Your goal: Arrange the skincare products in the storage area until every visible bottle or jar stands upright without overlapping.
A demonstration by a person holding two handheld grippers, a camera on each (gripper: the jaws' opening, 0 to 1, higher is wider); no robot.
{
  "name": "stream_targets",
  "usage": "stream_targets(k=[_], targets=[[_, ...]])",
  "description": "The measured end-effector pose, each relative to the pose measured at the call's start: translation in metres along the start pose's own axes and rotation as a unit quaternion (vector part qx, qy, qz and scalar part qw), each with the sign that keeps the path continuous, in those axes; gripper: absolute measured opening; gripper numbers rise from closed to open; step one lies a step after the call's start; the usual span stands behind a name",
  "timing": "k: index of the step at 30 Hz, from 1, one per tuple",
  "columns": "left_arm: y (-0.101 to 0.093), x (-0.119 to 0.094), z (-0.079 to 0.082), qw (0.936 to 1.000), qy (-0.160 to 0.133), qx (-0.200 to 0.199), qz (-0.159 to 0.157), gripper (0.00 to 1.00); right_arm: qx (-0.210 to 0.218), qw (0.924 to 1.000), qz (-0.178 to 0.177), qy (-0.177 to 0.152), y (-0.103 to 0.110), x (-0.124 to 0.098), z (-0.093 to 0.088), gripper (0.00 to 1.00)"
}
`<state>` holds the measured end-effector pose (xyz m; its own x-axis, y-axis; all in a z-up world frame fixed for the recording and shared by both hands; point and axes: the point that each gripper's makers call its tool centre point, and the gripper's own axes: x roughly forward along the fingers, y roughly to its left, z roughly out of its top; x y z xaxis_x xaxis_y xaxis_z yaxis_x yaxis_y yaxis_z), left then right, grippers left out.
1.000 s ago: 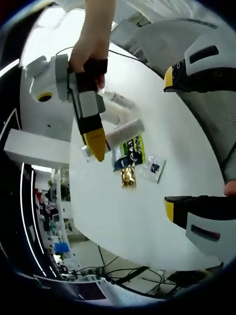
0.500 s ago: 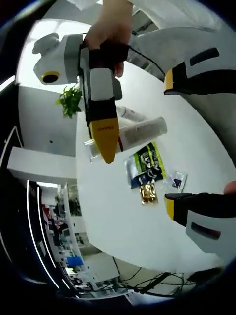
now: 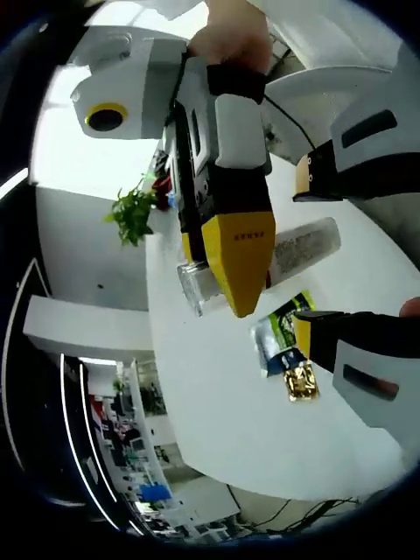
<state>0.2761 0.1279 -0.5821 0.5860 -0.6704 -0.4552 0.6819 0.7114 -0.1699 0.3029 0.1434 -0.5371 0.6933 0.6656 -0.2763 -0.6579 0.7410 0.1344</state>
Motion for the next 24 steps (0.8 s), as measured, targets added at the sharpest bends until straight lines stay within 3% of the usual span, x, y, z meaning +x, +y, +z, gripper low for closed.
stream_targets(k=[9, 16, 19, 21, 24], targets=[[-0.019, 0.013, 0.009, 0.9991, -0.008, 0.019, -0.036, 0.21, 0.031, 0.9992, -0.023, -0.004, -0.011, -0.017, -0.006, 0.19], [-0.027, 0.016, 0.013, 0.9974, -0.008, 0.023, -0.068, 0.19, 0.029, 0.9993, -0.020, -0.010, -0.017, -0.027, -0.005, 0.19], [-0.031, 0.013, 0.012, 0.9951, -0.002, 0.036, -0.092, 0.18, 0.025, 0.9992, 0.022, -0.022, -0.011, -0.034, -0.004, 0.20], [-0.039, 0.008, 0.014, 0.9913, 0.001, 0.042, -0.125, 0.18, 0.031, 0.9974, 0.056, -0.033, -0.006, -0.040, -0.002, 0.21], [-0.051, 0.000, 0.017, 0.9812, 0.010, 0.092, -0.170, 0.18, 0.015, 0.9950, 0.091, -0.039, 0.000, -0.050, 0.002, 0.22]])
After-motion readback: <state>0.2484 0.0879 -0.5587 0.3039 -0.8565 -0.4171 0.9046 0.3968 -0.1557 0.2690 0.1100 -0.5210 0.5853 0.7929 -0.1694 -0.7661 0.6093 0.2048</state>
